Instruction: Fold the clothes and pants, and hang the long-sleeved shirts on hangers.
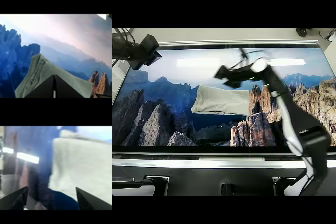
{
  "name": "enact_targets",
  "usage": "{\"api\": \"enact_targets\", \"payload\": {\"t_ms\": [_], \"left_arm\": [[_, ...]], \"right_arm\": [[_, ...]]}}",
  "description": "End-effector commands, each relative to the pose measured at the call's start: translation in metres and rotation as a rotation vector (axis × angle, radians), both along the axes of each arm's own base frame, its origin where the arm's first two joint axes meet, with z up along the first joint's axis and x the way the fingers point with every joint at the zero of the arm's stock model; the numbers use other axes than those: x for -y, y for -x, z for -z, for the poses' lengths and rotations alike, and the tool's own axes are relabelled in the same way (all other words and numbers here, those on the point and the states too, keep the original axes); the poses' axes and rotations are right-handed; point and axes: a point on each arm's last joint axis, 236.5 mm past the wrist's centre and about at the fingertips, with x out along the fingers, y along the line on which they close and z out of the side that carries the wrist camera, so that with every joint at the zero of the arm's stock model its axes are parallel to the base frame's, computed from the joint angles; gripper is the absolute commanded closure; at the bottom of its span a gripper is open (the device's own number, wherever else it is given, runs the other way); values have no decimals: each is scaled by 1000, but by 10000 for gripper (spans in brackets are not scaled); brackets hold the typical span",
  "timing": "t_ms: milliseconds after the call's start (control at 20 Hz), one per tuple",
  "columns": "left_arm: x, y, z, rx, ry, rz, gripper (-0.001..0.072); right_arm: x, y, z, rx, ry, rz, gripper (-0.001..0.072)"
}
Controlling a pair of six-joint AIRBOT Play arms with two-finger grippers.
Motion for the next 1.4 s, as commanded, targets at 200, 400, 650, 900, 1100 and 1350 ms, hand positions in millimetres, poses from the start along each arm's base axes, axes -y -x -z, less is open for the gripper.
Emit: {"api": "enact_targets", "payload": {"t_ms": [200,400,650,900,1100,1350], "left_arm": [[-4,0,2,-2,-23,3,689],[-10,6,9,-35,-58,5,689],[-12,9,12,-51,-68,3,689],[-18,7,13,-50,-92,-10,689],[-21,7,13,-49,-103,-17,689],[-22,7,13,-49,-106,-18,689]], "right_arm": [[185,32,55,-199,159,-112,14],[181,31,102,-251,114,-163,13],[170,14,135,-255,56,-140,12],[153,9,157,-252,46,-150,13],[131,16,174,-289,40,-188,14],[112,16,184,-281,70,-201,41]]}}
